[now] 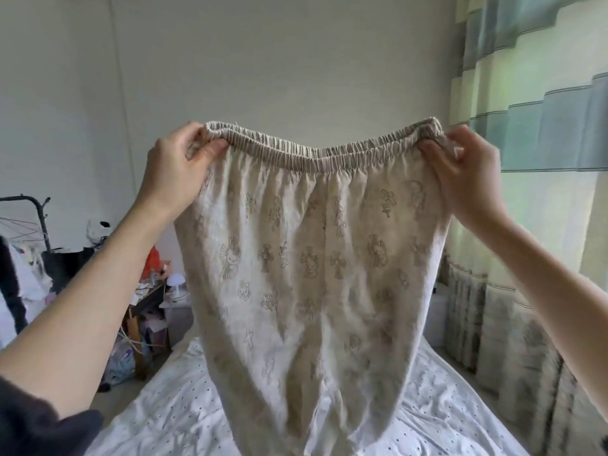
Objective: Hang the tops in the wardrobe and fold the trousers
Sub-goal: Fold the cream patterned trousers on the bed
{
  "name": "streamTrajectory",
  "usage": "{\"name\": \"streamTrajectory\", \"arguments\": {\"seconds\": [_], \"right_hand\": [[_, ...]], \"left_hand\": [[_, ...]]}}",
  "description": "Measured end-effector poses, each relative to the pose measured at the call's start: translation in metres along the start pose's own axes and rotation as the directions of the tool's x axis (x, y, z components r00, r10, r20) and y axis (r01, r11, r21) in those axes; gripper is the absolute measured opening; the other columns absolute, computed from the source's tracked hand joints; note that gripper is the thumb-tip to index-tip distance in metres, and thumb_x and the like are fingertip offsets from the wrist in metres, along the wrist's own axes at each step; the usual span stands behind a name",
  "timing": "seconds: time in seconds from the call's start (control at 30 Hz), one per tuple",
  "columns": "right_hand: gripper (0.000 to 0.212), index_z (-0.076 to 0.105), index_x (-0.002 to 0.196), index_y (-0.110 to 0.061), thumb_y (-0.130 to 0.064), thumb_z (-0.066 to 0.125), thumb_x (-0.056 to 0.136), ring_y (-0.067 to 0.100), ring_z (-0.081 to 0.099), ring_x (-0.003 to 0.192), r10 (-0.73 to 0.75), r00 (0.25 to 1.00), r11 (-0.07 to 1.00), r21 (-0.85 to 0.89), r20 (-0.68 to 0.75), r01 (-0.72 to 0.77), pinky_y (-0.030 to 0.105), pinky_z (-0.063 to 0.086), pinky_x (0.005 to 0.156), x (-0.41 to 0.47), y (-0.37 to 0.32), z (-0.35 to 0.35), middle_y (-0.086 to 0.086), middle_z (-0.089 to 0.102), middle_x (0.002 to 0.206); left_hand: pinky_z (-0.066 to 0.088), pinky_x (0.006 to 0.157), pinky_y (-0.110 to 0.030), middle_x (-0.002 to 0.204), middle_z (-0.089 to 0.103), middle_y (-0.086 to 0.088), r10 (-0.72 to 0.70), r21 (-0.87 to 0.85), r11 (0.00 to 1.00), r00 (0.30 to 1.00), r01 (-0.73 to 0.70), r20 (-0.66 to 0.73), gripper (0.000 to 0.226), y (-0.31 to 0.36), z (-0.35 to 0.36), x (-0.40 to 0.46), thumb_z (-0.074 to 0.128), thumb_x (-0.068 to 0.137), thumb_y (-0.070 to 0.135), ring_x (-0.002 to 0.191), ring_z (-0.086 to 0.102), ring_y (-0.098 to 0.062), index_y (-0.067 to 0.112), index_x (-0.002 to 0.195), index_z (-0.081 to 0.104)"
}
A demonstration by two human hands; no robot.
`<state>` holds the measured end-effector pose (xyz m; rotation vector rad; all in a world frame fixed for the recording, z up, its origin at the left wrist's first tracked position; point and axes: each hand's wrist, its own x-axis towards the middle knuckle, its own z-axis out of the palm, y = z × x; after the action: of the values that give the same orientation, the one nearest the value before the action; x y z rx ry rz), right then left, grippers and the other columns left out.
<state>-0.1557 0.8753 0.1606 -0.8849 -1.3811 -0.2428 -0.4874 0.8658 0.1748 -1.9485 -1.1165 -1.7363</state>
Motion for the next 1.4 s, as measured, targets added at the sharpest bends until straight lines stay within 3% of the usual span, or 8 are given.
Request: {"name": "streamTrajectory", "arguments": {"seconds": [0.07, 0.13, 0.33, 0.53, 0.67, 0.8, 1.3, 1.4], "right_hand": [[0.028, 0.062, 0.096, -0.002, -0.029, 0.061, 0.090, -0.007, 0.058, 0.064, -0.001, 1.000, 0.999, 0.037, -0.010, 0.001, 0.010, 0.038, 0.055, 0.004, -0.025, -0.015, -0.009, 0.059, 0.074], [0.028, 0.063, 0.098, -0.005, -0.032, 0.061, 0.090, -0.016, 0.049, 0.057, -0.011, 0.999, 0.999, 0.037, -0.031, 0.012, 0.006, 0.036, 0.055, 0.008, -0.045, -0.027, -0.011, 0.057, 0.075], [0.030, 0.066, 0.100, -0.010, -0.037, 0.064, 0.087, 0.014, 0.056, 0.077, 0.019, 1.000, 0.998, -0.053, -0.011, -0.019, 0.030, 0.046, 0.071, 0.003, -0.049, -0.033, -0.001, 0.062, 0.086], [0.023, 0.065, 0.096, -0.005, -0.026, 0.064, 0.088, 0.012, 0.051, 0.071, 0.145, 0.977, 0.988, -0.069, 0.159, -0.135, 0.021, 0.034, 0.064, -0.023, 0.010, 0.010, 0.000, 0.059, 0.085], [0.023, 0.066, 0.092, -0.005, -0.027, 0.066, 0.086, 0.017, 0.052, 0.076, 0.239, 0.934, 0.971, -0.094, 0.265, -0.221, 0.023, 0.034, 0.063, -0.041, 0.077, 0.058, 0.004, 0.061, 0.082], [0.026, 0.063, 0.083, -0.005, -0.030, 0.066, 0.086, 0.020, 0.051, 0.072, 0.329, 0.879, 0.944, -0.134, 0.344, -0.301, 0.027, 0.031, 0.059, -0.061, 0.166, 0.126, 0.002, 0.057, 0.070], [0.024, 0.066, 0.098, -0.003, -0.026, 0.061, 0.090, 0.035, 0.061, 0.090, 0.619, 0.584, 0.786, -0.400, 0.526, -0.472, 0.029, 0.033, 0.063, -0.228, 0.491, 0.374, 0.019, 0.068, 0.096], [0.024, 0.066, 0.099, -0.005, -0.027, 0.061, 0.090, 0.035, 0.061, 0.090, 0.669, 0.509, 0.741, -0.437, 0.542, -0.510, 0.028, 0.033, 0.064, -0.283, 0.545, 0.403, 0.019, 0.068, 0.096]], "left_hand": [[0.036, 0.063, -0.018, 0.078, 0.057, 0.002, 0.007, -0.021, 1.000, 1.000, -0.007, -0.006, 0.016, 0.013, -0.014, 0.001, 0.056, 0.094, 0.026, 0.067, 0.049, 0.001, 0.011, 0.092, 0.058], [0.035, 0.063, -0.008, 0.078, 0.056, 0.008, 0.001, -0.038, 0.999, 1.000, -0.002, -0.018, 0.011, 0.026, -0.026, 0.001, 0.055, 0.094, 0.026, 0.068, 0.049, 0.006, 0.015, 0.094, 0.056], [0.038, 0.066, -0.014, 0.079, 0.059, 0.007, -0.046, -0.032, 0.998, 0.998, 0.047, 0.043, 0.020, 0.026, -0.026, -0.010, 0.057, 0.093, 0.026, 0.069, 0.051, 0.010, 0.007, 0.098, 0.063], [0.027, 0.059, -0.027, 0.064, 0.049, -0.008, -0.167, 0.038, 0.986, 0.971, 0.163, 0.171, 0.022, -0.026, 0.020, -0.040, 0.060, 0.091, 0.028, 0.065, 0.040, -0.017, 0.008, 0.081, 0.061], [0.029, 0.068, -0.026, 0.079, 0.048, -0.003, -0.268, 0.134, 0.962, 0.926, 0.240, 0.266, 0.026, -0.074, 0.068, -0.057, 0.058, 0.091, 0.031, 0.076, 0.042, -0.015, 0.035, 0.070, 0.043], [0.038, 0.087, -0.025, 0.121, 0.062, -0.011, -0.363, 0.229, 0.927, 0.866, 0.297, 0.344, 0.038, -0.140, 0.141, -0.073, 0.057, 0.092, 0.030, 0.106, 0.059, -0.025, 0.002, 0.117, 0.061], [0.033, 0.058, -0.027, 0.112, 0.065, -0.004, -0.666, 0.550, 0.722, 0.639, 0.420, 0.386, 0.039, -0.410, 0.420, -0.228, 0.054, 0.092, 0.038, 0.088, 0.056, -0.023, 0.014, 0.122, 0.061], [0.041, 0.069, -0.032, 0.114, 0.066, -0.015, -0.727, 0.639, 0.652, 0.578, 0.409, 0.372, 0.042, -0.456, 0.459, -0.282, 0.054, 0.092, 0.042, 0.094, 0.061, -0.032, 0.016, 0.124, 0.060]]}}
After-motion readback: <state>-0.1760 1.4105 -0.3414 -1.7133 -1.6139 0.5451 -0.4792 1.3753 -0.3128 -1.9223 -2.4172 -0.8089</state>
